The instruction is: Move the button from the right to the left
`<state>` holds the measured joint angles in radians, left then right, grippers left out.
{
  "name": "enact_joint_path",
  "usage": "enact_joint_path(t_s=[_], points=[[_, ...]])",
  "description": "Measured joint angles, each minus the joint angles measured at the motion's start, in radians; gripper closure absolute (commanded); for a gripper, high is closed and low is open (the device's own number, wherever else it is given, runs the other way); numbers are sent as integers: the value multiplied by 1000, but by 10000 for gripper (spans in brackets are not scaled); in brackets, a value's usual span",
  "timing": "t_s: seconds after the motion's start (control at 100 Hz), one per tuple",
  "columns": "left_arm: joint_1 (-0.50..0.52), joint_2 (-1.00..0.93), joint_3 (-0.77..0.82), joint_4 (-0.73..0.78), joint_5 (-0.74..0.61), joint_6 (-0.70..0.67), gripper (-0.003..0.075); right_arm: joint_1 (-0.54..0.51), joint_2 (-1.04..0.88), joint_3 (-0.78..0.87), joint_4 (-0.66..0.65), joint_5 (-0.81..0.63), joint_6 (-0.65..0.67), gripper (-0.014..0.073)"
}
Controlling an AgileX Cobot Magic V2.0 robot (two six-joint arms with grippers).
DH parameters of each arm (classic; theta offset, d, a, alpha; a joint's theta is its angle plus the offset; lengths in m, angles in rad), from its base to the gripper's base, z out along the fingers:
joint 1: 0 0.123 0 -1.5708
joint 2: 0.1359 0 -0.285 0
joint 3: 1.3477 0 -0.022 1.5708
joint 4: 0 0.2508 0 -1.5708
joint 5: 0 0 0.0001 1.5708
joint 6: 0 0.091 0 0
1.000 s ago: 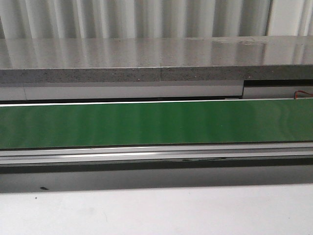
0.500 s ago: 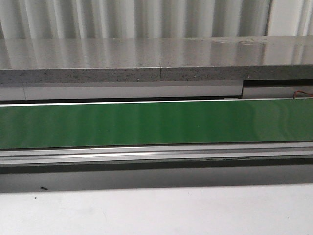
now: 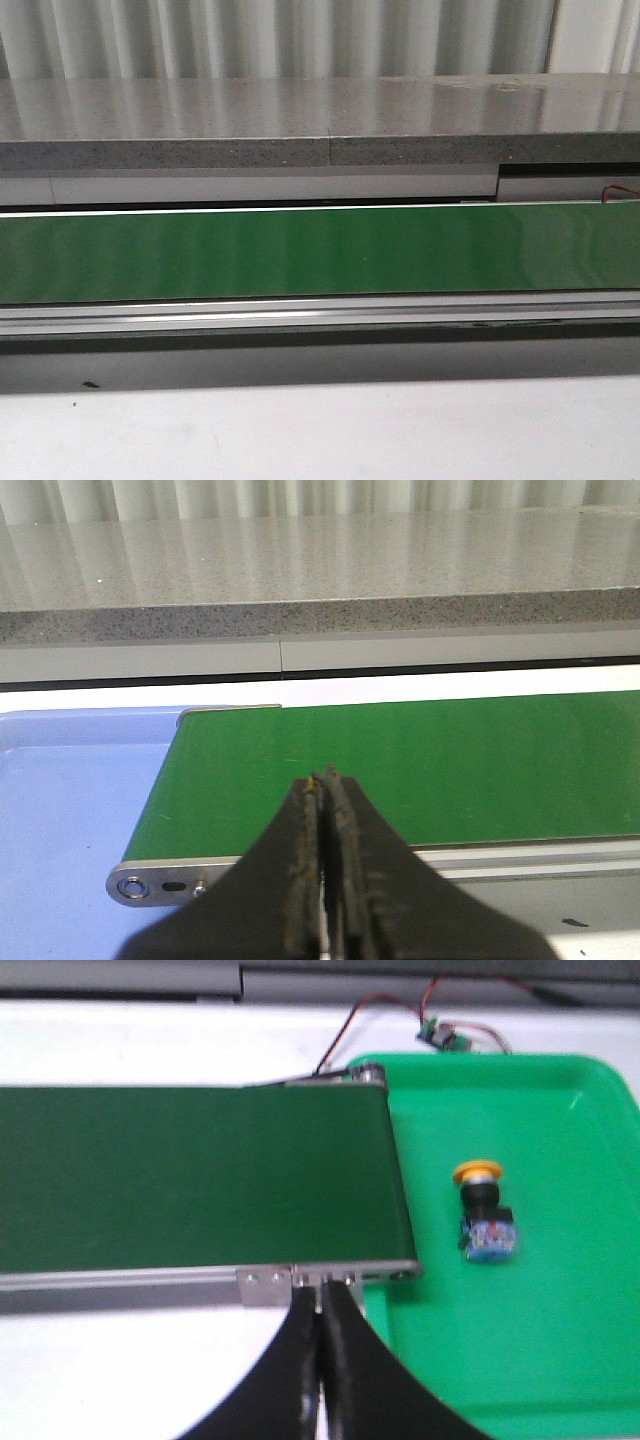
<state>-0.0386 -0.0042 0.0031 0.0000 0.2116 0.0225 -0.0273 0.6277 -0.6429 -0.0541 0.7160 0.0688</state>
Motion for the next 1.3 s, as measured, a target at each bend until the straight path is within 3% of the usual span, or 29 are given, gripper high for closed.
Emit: enact_joint_path(t_s=[0.2,0.29,0.41,0.53,0.6,0.91,1.3], points=[[0,0,0,0,0,0,741,0,157,-73,0,133,0,656],[0,0,0,0,0,0,741,0,222,-104,2,172,0,601],[0,0,0,0,0,0,741,0,297,-141,1,200,0,401],[0,0,0,0,0,0,741,0,359,-178,1,213,0,102],[0,0,0,0,0,0,741,0,391,-201,1,221,0,1],[0,0,0,0,0,0,741,-26,540,-330,2,268,0,3],[0,0,0,0,0,0,741,-343,762,-466,-11,254,0,3]])
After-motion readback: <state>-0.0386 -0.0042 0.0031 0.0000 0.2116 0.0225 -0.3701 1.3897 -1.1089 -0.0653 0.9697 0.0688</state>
